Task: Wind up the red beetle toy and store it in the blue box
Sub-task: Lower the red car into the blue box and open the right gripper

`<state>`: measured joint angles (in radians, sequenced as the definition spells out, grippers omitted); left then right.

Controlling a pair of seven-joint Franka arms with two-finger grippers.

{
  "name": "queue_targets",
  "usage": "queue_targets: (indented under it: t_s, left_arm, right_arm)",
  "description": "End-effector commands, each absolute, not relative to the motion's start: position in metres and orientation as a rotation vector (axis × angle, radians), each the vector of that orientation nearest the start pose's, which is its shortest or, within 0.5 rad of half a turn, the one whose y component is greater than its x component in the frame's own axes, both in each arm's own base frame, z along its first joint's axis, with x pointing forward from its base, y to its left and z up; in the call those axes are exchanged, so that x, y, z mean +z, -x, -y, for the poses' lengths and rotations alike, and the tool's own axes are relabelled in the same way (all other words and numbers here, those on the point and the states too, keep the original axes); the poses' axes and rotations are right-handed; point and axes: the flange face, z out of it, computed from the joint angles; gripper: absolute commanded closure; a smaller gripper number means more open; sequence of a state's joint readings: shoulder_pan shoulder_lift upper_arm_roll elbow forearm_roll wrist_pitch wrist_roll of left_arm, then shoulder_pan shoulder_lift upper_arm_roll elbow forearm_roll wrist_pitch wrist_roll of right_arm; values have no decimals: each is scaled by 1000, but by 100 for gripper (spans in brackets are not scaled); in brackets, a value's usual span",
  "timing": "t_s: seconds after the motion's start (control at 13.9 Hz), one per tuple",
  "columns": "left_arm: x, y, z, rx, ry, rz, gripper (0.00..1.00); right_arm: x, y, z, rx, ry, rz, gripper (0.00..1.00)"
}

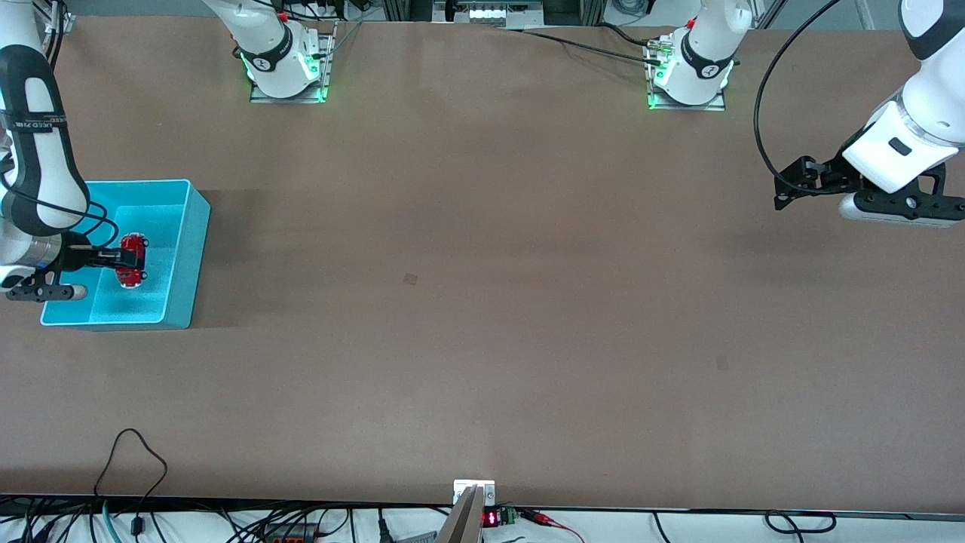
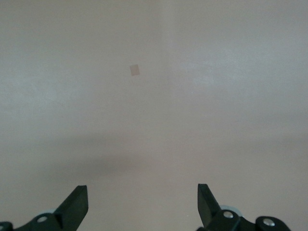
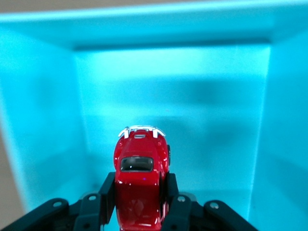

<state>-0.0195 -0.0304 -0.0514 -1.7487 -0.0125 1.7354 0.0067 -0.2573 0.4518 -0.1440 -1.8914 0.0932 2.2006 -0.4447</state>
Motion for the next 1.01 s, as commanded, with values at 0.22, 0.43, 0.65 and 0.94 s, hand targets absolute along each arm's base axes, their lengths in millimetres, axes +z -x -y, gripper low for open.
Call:
queue_targets:
  t_s: [0.22, 0.43, 0.65, 0.94]
  left_arm:
    - [578, -554, 41, -21, 3156, -103, 0]
    - [578, -554, 41, -21, 3156, -105, 0]
    - [578, -554, 41, -21, 3156, -105, 0]
    - [578, -554, 39, -21, 3156, -101, 0]
  right_arm:
    - [213, -530, 232, 72, 3128, 20, 98]
    - [202, -519, 235, 113, 3116, 1, 67]
    - [222, -528, 235, 54, 3125, -17, 0]
    - [287, -573, 204, 42, 3085, -53, 0]
